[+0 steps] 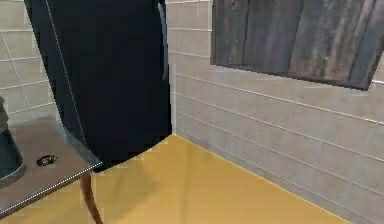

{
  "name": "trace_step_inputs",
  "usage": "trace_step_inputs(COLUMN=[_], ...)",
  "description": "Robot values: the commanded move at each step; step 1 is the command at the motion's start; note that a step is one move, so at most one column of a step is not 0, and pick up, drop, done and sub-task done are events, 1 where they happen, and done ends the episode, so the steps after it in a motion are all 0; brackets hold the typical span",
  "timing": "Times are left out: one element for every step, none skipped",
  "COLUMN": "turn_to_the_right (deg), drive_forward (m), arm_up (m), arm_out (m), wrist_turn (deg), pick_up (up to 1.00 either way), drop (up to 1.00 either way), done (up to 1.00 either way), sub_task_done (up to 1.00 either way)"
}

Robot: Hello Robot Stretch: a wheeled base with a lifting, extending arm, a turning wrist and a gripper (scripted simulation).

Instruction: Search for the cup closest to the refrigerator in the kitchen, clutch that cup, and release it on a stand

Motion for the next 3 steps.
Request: trace_step_inputs(turn_to_the_right=[0.0,6.0,0.0], drive_forward=[1.0,0.0,0.1], arm_up=[0.0,0.0,0.0], arm_out=[0.0,0.0,0.0], wrist_turn=[0.0,0.0,0.0], pick_up=[0.0,0.0,0.0], drop=[0.0,0.0,0.0], done=[0.0,0.0,0.0], sub_task_done=[0.0,0.0,0.0])
